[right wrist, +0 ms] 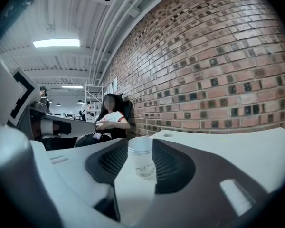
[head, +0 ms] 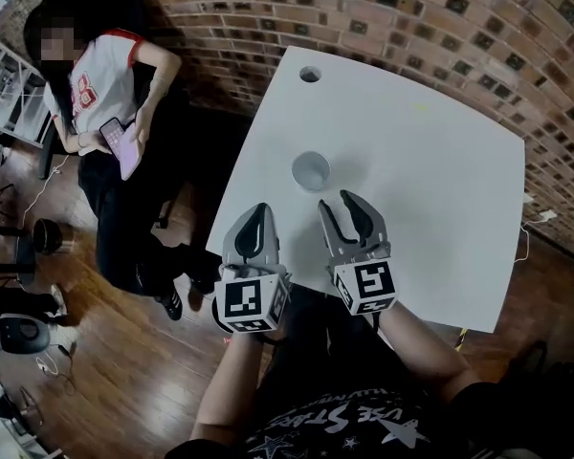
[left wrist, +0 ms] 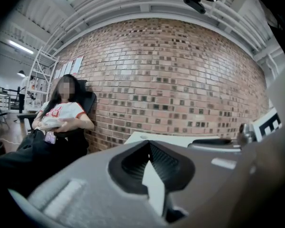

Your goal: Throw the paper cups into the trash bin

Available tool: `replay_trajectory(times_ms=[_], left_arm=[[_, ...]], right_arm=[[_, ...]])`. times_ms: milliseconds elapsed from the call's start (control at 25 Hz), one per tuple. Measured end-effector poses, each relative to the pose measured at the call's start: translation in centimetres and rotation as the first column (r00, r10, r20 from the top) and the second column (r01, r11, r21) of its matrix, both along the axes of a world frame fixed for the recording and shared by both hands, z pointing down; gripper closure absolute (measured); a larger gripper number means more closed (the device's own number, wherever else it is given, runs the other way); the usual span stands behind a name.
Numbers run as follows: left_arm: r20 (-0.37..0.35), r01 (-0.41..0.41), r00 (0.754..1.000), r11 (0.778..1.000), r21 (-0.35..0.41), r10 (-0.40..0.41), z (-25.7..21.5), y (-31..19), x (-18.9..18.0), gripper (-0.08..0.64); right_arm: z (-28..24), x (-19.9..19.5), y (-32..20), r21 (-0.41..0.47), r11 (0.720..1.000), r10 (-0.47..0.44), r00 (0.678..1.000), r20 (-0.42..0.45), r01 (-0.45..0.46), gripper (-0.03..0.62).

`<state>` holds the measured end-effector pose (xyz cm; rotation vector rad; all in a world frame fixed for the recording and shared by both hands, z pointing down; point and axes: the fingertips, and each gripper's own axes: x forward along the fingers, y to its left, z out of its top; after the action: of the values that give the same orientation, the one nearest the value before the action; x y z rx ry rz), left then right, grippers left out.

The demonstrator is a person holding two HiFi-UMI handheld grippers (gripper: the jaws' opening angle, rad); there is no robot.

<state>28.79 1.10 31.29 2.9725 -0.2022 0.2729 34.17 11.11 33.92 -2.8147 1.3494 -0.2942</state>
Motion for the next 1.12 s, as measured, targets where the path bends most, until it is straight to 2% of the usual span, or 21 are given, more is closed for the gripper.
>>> replay_trajectory(times_ms=[120, 360, 760, 920, 1120], left_arm=[[0.017, -0.003, 1.000, 1.000, -0.004, 0.003, 0.8, -0.6, 0.3, 0.555], [0.041, 0.006, 0.999, 1.000, -0.019, -0.005, 2.3, -1.8, 0.9, 0.555], [0.060, -0.015, 0.998, 0.999, -0.033, 0.017, 3.8, -2.3, 2.4, 0.555], [0.063, -0.017, 0.998, 0.999, -0.038, 0.019, 4.1, -2.6, 2.9, 0.555], [0.075, -0.009, 0.997, 0.999, -0.042, 0.012, 5.0, -3.4, 3.1, 0.555]], right_arm=[[1.7, 0.4, -0.7, -0.042, 0.999, -0.003, 1.000, 0.027, 0.004, 0.332], [3.9, 0.9, -2.6, -0.096, 0.994, -0.043, 0.997, 0.064, 0.049, 0.244], [6.7, 2.0, -4.3, -0.142, 0.987, -0.057, 0.993, 0.105, 0.071, 0.199], [7.4, 3.1, -4.8, -0.151, 0.986, -0.050, 0.993, 0.111, 0.066, 0.199], [7.5, 3.5, -6.2, -0.162, 0.982, -0.084, 0.991, 0.108, 0.101, 0.195]])
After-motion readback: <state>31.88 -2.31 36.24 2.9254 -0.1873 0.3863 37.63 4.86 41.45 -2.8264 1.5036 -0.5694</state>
